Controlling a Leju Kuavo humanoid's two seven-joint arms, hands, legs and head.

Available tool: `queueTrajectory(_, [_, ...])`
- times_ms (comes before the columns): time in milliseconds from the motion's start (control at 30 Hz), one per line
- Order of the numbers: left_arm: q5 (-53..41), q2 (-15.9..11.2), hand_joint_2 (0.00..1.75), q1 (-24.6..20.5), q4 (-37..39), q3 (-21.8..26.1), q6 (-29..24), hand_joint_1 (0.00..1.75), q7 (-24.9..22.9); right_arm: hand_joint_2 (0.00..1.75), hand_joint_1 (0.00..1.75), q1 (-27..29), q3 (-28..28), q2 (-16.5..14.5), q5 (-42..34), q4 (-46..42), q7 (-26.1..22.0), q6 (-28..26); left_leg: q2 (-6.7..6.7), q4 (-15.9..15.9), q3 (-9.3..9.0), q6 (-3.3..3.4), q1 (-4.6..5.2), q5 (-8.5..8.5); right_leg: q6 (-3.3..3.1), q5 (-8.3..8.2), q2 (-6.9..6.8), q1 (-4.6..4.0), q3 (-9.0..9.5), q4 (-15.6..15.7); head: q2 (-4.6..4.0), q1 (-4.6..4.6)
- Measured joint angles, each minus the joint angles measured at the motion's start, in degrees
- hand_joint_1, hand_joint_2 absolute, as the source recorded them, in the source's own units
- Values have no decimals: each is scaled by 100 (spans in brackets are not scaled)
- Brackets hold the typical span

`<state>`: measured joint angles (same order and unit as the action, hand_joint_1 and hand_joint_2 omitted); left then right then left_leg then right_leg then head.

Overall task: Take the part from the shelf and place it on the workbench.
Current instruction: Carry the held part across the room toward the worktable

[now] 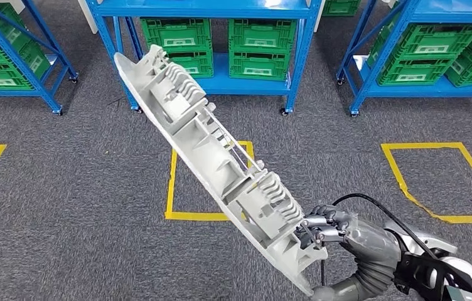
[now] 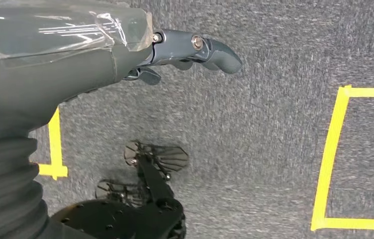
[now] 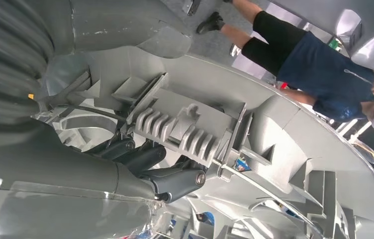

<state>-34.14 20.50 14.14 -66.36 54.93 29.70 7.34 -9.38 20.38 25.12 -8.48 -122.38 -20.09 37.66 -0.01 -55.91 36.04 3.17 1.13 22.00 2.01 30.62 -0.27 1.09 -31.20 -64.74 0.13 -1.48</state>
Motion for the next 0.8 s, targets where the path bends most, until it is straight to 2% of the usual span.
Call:
queueTrajectory(33, [-1, 1, 175, 14, -39, -4, 32, 0, 1, 175, 173, 27, -32, -2, -12, -3, -3, -2, -1, -31, 62, -15, 13, -49, -48, 4, -5, -34, 315, 459, 0, -3])
queueTrajectory(67, [0, 0, 175, 29, -76, -8, 61, 0, 1, 175, 173, 62, -63, -4, -23, -6, -1, -11, 0, -55, 108, -32, 19, -99, -91, 27, -8, -67, 521, 784, 0, -6])
queueTrajectory(100, [2, -1, 175, 45, -112, -11, 87, 0, 2, 175, 173, 101, -94, -5, -32, -9, 3, -22, 2, -70, 144, -55, 22, -152, -124, 53, -10, -94, 625, 977, 0, -1])
queueTrajectory(167, [7, -7, 175, 75, -174, -9, 131, 0, 8, 175, 173, 185, -145, -16, -39, -11, 26, -54, -5, -73, 197, -107, 19, -225, -172, -11, -17, -79, 543, 1022, 0, 14])
queueTrajectory(200, [9, -10, 175, 87, -201, -8, 154, 0, 17, 175, 173, 220, -167, -24, -41, -11, 43, -68, -9, -123, 237, -146, 13, -142, -213, -61, -24, -57, 490, 1027, 0, 18])
queueTrajectory(233, [12, -14, 175, 98, -221, -7, 171, 0, 26, 175, 173, 254, -185, -31, -45, -11, 60, -83, -14, -275, 292, -193, -5, 60, -253, -126, -34, -30, 429, 1034, 0, 6])
queueTrajectory(267, [20, -19, 175, 107, -242, -6, 183, 0, 35, 175, 173, 288, -201, -37, -55, -11, 75, -96, -14, -537, 364, -245, -40, 353, -279, -192, -44, -13, 366, 1033, 0, 1])
queueTrajectory(300, [33, -19, 175, 113, -254, -7, 188, 0, 40, 175, 173, 328, -215, -38, -69, -11, 84, -110, -12, -899, 439, -299, -76, 671, -294, -258, -46, -11, 303, 1029, 0, -14])
queueTrajectory(333, [54, -21, 175, 116, -266, -7, 184, 0, 38, 175, 173, 366, -230, -38, -89, -11, 89, -121, -10, -1286, 499, -344, -115, 907, -290, -324, -49, -8, 233, 1019, 0, -21])
queueTrajectory(367, [85, -22, 175, 120, -282, -9, 176, 0, 26, 175, 173, 406, -244, -38, -109, -11, 96, -130, -8, -1588, 517, -377, -148, 1001, -275, -386, -50, -2, 155, 1001, 0, -19])
queueTrajectory(400, [121, -22, 175, 126, -303, -17, 168, 0, 7, 175, 173, 451, -259, -38, -127, -11, 103, -139, -7, -1728, 454, -403, -175, 962, -253, -441, -49, 6, 69, 972, 0, -20])
queueTrajectory(433, [160, -23, 175, 132, -330, -30, 162, 0, -17, 175, 173, 499, -271, -38, -139, -11, 110, -146, -6, -1648, 286, -420, -199, 830, -229, -486, -49, 18, -28, 934, 0, -20])
queueTrajectory(467, [194, -24, 175, 139, -364, -45, 157, 0, -44, 175, 173, 550, -283, -38, -147, -14, 115, -152, -8, -1365, 17, -429, -217, 684, -200, -523, -47, 30, -117, 890, 0, -21])
queueTrajectory(533, [231, -23, 175, 149, -434, -72, 156, 0, -86, 175, 173, 655, -309, -37, -155, -38, 114, -158, -32, -523, -592, -416, -223, 670, -131, -591, -46, 40, -241, 820, 0, -22])
queueTrajectory(567, [236, -23, 175, 156, -463, -79, 156, 0, -101, 175, 173, 700, -320, -36, -160, -51, 107, -160, -49, -226, -780, -390, -208, 728, -90, -633, -49, 40, -268, 811, 0, -17])
queueTrajectory(600, [238, -23, 175, 165, -491, -82, 158, 0, -112, 175, 173, 744, -328, -34, -169, -64, 91, -162, -63, -62, -865, -358, -188, 796, -48, -679, -53, 42, -283, 816, 0, -18])
queueTrajectory(667, [236, -25, 175, 187, -536, -83, 165, 0, -125, 175, 173, 842, -341, -27, -201, -84, 29, -174, -59, -1, -822, -246, -164, 718, 35, -764, -56, 57, -304, 840, 0, -12])
queueTrajectory(700, [234, -25, 175, 193, -556, -82, 168, 0, -128, 175, 173, 899, -352, -18, -220, -92, -15, -183, -44, 32, -776, -183, -163, 652, 47, -723, -51, 65, -348, 802, 0, -11])
queueTrajectory(733, [232, -25, 175, 195, -574, -82, 171, 0, -131, 175, 173, 949, -363, -6, -234, -99, -58, -193, -29, 64, -716, -116, -164, 568, 32, -590, -44, 67, -421, 679, 0, -2])
queueTrajectory(800, [232, -20, 175, 199, -593, -82, 173, 0, -132, 175, 173, 1026, -380, 18, -238, -101, -128, -208, -4, 92, -557, -37, -148, 403, -49, -81, -26, 65, -637, 100, 0, 10])
